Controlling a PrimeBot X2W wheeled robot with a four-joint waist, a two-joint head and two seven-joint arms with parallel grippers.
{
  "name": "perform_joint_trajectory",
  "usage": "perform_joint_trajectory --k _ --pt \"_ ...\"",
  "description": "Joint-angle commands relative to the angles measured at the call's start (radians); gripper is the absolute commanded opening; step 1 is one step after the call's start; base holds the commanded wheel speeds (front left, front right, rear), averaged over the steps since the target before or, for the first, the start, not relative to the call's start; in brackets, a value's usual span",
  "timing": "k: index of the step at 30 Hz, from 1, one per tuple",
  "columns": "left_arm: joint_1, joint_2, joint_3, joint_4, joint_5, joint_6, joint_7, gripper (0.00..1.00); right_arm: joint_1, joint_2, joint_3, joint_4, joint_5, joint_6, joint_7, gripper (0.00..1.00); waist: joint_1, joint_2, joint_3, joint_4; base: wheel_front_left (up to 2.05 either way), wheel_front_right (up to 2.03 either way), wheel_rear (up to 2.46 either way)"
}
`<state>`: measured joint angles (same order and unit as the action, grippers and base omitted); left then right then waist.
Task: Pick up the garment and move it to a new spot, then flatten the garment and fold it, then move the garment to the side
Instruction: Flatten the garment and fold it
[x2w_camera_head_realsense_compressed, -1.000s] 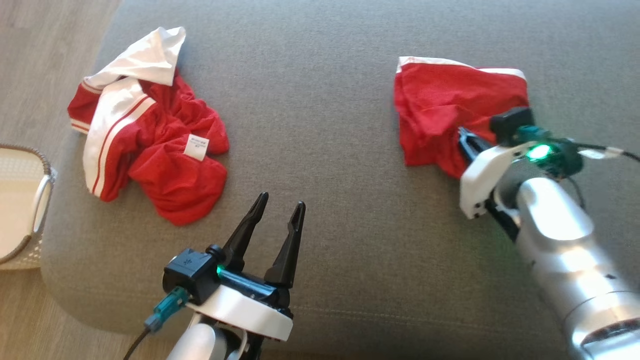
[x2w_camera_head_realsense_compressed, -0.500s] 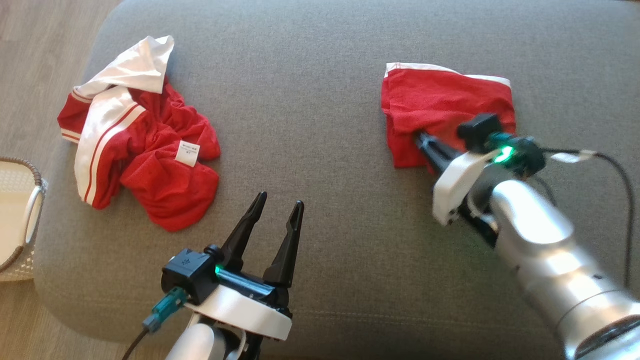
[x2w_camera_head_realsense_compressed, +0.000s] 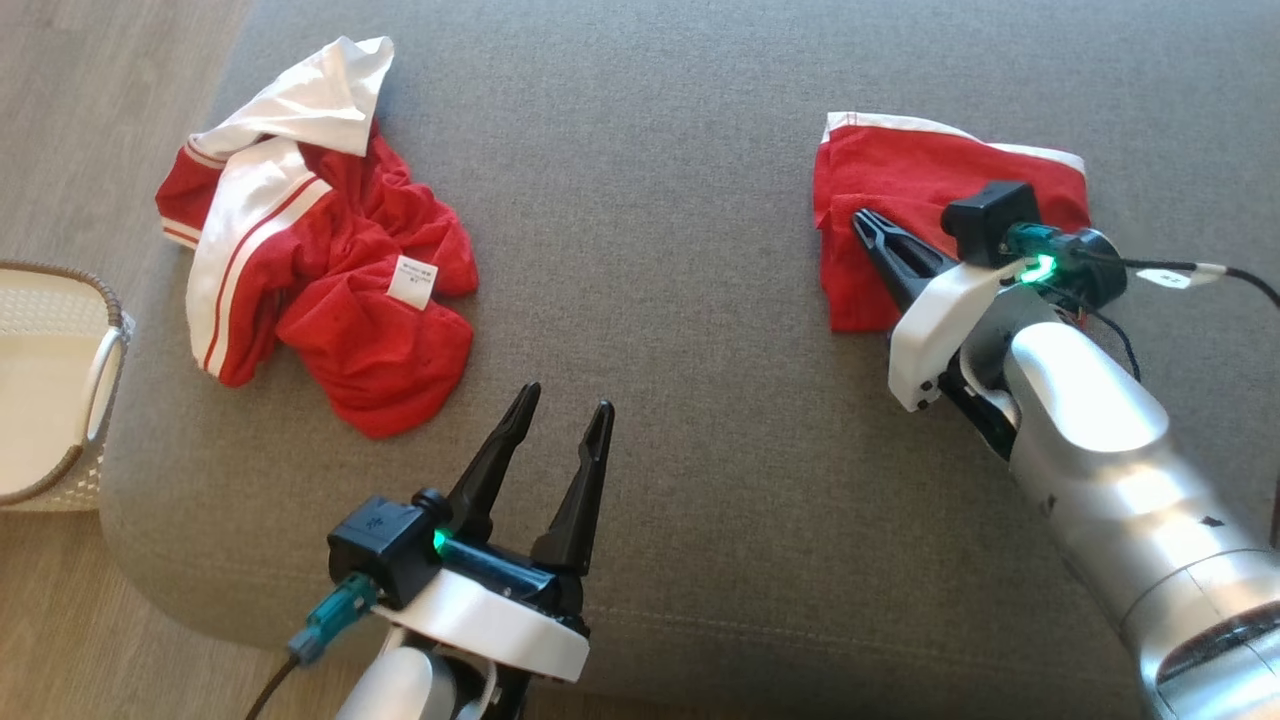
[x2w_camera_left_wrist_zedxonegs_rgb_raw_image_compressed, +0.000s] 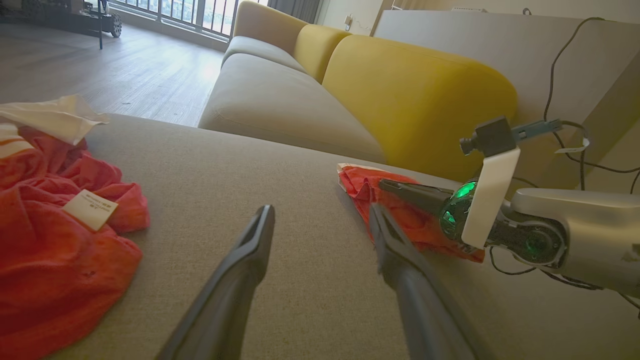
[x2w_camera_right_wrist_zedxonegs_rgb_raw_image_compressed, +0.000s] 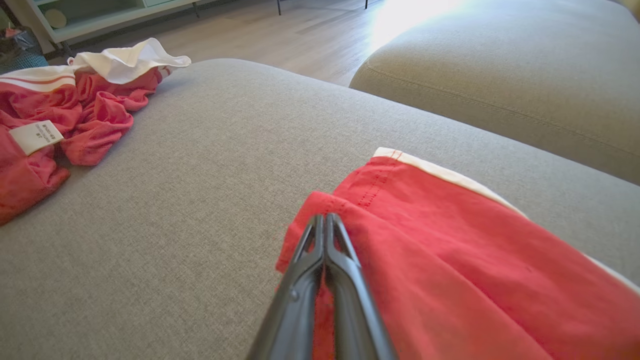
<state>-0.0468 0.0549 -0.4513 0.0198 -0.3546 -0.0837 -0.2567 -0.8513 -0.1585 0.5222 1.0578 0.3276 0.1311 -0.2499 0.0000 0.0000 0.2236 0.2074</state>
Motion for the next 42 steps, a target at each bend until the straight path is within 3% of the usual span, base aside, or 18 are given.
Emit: perform_joint_trajectory --k 1,7,14,20,26,31,38,42 --pt "-0.035 -0.005 0.026 -0.035 -0.001 -0.001 -0.005 1.0 -0.025 0.019 -0.011 -0.003 -0.013 0.0 -0.011 0.0 0.0 0.0 -0.004 0.001 0.0 0.0 0.0" --pt "-0.029 -0.005 0.03 -0.034 -0.005 0.004 -0.005 1.0 0.04 0.078 0.023 0.075 0.001 0.0 0.009 0.0 0.0 0.0 -0.021 -0.008 0.0 0.0 0.0" --pt "-0.021 -0.005 0.034 -0.036 -0.006 0.006 -0.005 1.0 0.134 0.101 0.155 -0.071 0.163 0.0 0.043 0.0 0.0 0.0 -0.034 -0.022 0.0 0.0 0.0" --pt "-0.006 -0.005 0.035 -0.043 -0.015 0.01 -0.005 1.0 0.113 -0.018 0.174 -0.153 0.216 0.0 0.058 0.0 0.0 0.0 -0.041 -0.032 0.0 0.0 0.0" --pt "-0.015 -0.005 0.025 -0.04 -0.023 0.008 -0.005 1.0 0.15 -0.009 0.147 -0.135 0.311 0.0 0.087 0.0 0.0 0.0 -0.036 -0.008 0.0 0.0 0.0" --pt "-0.014 -0.005 0.028 -0.034 -0.019 0.005 -0.005 1.0 0.136 -0.011 0.118 -0.064 0.306 0.0 0.046 0.0 0.0 0.0 -0.031 0.007 0.0 0.0 0.0" --pt "-0.014 -0.005 0.026 -0.034 -0.017 0.002 -0.005 1.0 0.064 0.0 -0.002 0.067 0.208 0.0 -0.01 0.0 0.0 0.0 -0.028 0.021 0.0 0.0 0.0" --pt "-0.01 -0.005 0.029 -0.032 -0.017 0.002 -0.005 1.0 0.076 -0.005 -0.125 -0.025 0.087 0.0 -0.011 0.0 0.0 0.0 -0.028 0.018 0.0 0.0 0.0"
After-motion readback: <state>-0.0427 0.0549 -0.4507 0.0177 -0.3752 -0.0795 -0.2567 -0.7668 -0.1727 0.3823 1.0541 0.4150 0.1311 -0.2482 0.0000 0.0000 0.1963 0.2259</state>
